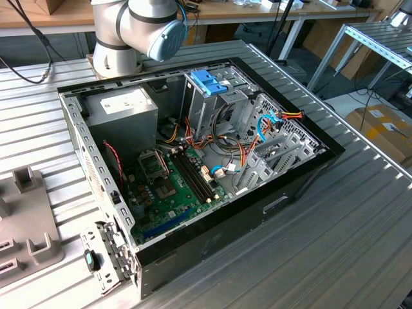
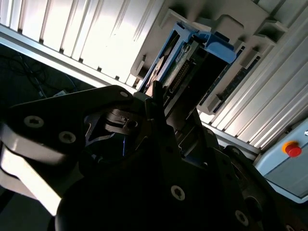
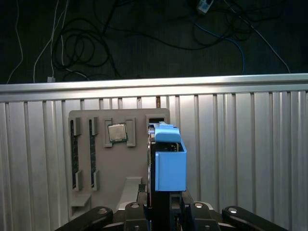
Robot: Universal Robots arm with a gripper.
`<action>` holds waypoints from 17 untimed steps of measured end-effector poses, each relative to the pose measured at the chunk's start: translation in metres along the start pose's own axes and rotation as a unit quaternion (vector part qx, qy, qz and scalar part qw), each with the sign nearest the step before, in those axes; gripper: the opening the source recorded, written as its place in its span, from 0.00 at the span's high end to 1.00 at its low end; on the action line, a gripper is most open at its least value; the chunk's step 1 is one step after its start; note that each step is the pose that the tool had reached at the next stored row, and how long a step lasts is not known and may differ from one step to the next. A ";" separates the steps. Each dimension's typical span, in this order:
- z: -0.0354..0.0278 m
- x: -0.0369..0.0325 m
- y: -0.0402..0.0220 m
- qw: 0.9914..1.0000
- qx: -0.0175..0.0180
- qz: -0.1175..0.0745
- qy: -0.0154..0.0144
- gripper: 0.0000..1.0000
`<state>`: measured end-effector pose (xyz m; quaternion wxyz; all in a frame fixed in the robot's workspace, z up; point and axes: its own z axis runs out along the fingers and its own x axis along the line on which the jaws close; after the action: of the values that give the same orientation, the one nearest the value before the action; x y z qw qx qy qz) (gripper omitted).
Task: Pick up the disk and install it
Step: 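Pick up the disk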
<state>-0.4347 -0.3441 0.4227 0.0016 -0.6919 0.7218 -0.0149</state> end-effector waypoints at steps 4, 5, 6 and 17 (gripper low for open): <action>-0.0013 0.0000 0.0000 1.000 0.000 0.000 0.000 0.65; -0.0018 0.0000 0.0000 1.000 0.000 0.000 0.000 0.65; -0.0018 0.0000 -0.0001 1.000 0.000 0.000 0.000 0.65; -0.0068 0.0001 -0.0002 1.000 0.000 0.000 0.000 0.65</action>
<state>-0.4347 -0.3441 0.4295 0.0017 -0.6919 0.7218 -0.0148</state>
